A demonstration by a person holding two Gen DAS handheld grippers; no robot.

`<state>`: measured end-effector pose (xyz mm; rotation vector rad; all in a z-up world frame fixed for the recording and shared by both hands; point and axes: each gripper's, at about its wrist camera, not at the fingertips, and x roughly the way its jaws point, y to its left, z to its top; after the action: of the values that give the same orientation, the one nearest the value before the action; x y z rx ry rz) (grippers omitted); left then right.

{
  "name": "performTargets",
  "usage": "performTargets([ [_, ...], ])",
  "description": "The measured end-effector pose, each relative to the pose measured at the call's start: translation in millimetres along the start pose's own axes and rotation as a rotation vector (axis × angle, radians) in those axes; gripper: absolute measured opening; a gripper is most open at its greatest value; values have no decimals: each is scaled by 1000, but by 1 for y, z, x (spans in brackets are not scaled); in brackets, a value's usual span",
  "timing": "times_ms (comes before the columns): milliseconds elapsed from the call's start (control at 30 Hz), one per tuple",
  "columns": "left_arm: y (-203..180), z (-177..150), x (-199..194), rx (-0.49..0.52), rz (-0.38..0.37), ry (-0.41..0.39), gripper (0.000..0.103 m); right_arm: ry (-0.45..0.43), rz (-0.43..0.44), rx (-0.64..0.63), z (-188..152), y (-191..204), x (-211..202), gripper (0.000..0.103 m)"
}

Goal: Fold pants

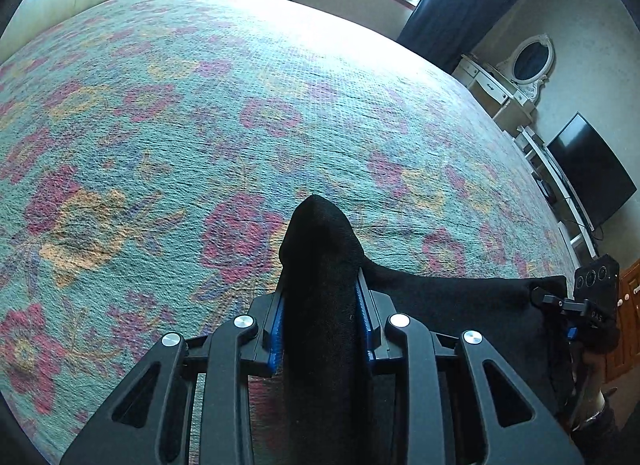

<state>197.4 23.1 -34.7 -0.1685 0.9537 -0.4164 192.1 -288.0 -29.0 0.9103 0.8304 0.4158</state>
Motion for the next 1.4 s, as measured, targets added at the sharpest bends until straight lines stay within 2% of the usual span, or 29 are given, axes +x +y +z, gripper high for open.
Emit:
performTargets([
  [467, 13, 23, 17, -2, 20, -4, 30, -10, 17, 20, 23, -1, 30, 37],
  [800, 18, 22, 28, -20, 12, 7, 30, -14, 58, 82, 19, -23, 34, 37],
  [1167, 30, 16, 45, -51, -9, 17, 38, -29, 83, 95, 15, -33, 32, 37],
  [1267, 36, 19, 50, -83, -53, 45, 42, -25, 94, 115, 15, -40, 31, 37],
  [1400, 59, 21, 44, -232, -211, 80, 52, -6, 91, 134, 16, -39, 23, 46],
])
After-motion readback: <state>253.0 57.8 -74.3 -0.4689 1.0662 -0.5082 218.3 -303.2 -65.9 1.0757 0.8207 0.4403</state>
